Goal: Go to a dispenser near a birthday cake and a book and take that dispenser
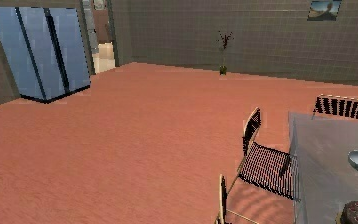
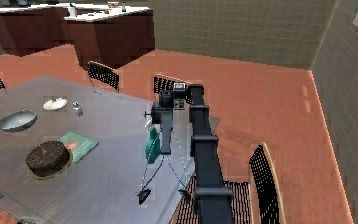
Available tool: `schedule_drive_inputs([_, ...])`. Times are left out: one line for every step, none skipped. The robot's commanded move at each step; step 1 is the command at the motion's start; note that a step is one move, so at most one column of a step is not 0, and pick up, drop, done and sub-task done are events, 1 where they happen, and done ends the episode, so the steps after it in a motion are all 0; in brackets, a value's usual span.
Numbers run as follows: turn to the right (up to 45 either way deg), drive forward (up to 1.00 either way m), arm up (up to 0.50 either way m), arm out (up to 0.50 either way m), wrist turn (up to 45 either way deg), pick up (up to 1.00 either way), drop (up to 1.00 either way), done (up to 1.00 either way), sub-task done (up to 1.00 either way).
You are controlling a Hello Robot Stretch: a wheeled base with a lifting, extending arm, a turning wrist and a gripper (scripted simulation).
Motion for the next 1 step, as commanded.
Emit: schedule_drive_inputs([0.0, 0.00, 0.00, 0.00, 45.0, 0.00, 0.00, 0.00, 0.00])
